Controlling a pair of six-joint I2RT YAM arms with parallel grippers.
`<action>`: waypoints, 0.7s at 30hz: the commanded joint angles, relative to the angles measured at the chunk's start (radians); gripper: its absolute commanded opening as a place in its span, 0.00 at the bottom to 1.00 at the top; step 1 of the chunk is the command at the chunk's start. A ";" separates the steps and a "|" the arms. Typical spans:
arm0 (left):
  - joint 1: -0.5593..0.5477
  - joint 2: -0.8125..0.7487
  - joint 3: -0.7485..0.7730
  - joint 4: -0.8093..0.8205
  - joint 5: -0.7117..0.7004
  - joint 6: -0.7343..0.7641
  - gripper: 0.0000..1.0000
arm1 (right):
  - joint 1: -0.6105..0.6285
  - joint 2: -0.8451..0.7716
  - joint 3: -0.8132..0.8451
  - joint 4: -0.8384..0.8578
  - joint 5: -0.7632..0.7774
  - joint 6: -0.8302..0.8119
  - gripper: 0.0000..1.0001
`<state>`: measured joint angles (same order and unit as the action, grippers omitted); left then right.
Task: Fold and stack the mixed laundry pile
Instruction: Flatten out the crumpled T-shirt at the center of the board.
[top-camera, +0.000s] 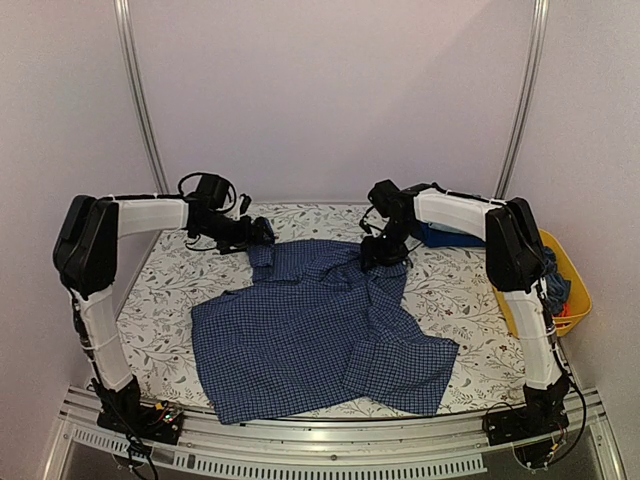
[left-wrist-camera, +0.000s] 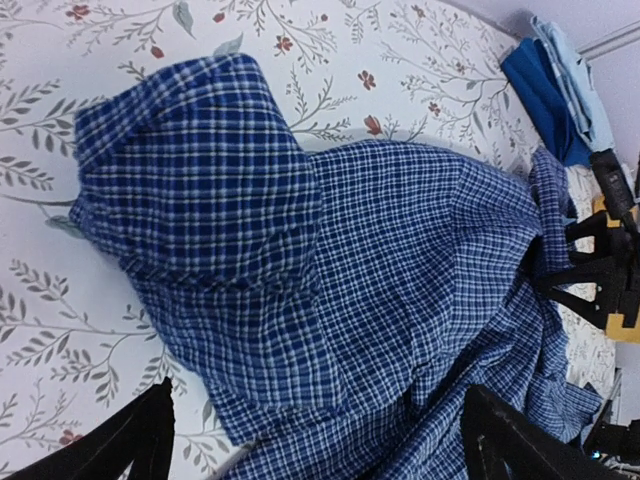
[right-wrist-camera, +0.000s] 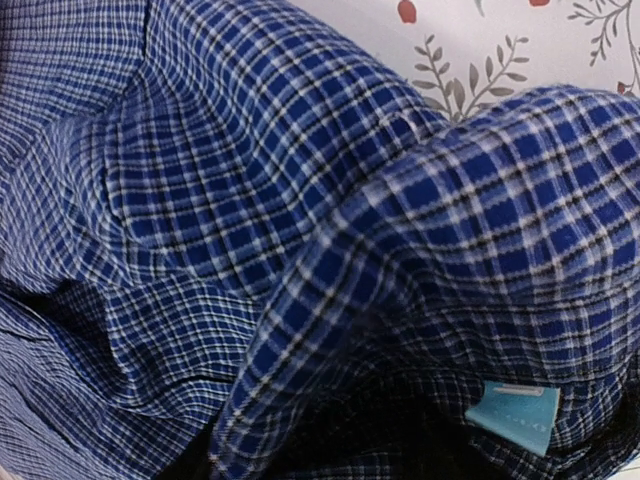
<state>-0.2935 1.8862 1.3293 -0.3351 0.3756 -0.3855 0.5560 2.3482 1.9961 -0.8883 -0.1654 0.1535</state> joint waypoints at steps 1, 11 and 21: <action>-0.081 0.170 0.149 -0.070 -0.136 -0.007 0.99 | 0.001 -0.063 -0.061 -0.045 0.084 0.011 0.42; -0.006 0.238 0.222 -0.109 -0.207 -0.072 0.16 | -0.036 -0.426 -0.552 0.042 0.064 0.063 0.08; 0.029 -0.030 0.220 0.043 -0.022 0.112 0.00 | -0.218 -0.699 -0.793 0.061 -0.033 0.109 0.58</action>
<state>-0.2512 1.9938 1.5471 -0.3977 0.2546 -0.3653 0.4278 1.7535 1.2167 -0.8387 -0.1627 0.2413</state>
